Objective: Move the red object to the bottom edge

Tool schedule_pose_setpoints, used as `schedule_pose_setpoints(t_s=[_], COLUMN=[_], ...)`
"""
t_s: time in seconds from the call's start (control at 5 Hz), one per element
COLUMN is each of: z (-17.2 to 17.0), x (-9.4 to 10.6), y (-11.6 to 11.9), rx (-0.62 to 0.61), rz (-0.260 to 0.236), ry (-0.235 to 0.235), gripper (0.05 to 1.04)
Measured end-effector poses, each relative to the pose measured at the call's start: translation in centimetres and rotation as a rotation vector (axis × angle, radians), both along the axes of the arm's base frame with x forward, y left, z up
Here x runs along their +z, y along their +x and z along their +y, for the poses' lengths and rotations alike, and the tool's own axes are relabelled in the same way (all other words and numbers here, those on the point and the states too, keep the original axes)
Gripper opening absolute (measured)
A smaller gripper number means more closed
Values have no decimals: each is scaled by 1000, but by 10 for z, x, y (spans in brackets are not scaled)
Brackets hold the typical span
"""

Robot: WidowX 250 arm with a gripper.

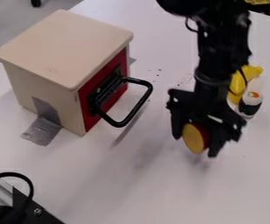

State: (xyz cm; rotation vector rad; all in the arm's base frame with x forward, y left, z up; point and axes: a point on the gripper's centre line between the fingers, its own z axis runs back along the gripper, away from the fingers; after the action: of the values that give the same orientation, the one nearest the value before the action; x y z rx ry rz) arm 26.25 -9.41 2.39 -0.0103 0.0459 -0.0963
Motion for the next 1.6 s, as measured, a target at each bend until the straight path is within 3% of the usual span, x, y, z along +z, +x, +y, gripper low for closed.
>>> schedule_pose_setpoints(t_s=[0.4, 0.6, 0.8, 1.0, 1.2, 1.4, 1.6], z=[-7, -6, -4, -2, 0, 2, 7], x=[-24, -26, -26, -10, 23, 49, 69], y=[-21, -20, -22, -24, -28, -35, -41], rx=[-83, -76, -60, -29, 37, 115, 189], rz=[49, 37, 33, 4, -80, -125, -143], ry=[21, 23, 31, 30, -3, -26, -36], gripper=[852, 894, 1005, 1001, 1001, 1001, 1001])
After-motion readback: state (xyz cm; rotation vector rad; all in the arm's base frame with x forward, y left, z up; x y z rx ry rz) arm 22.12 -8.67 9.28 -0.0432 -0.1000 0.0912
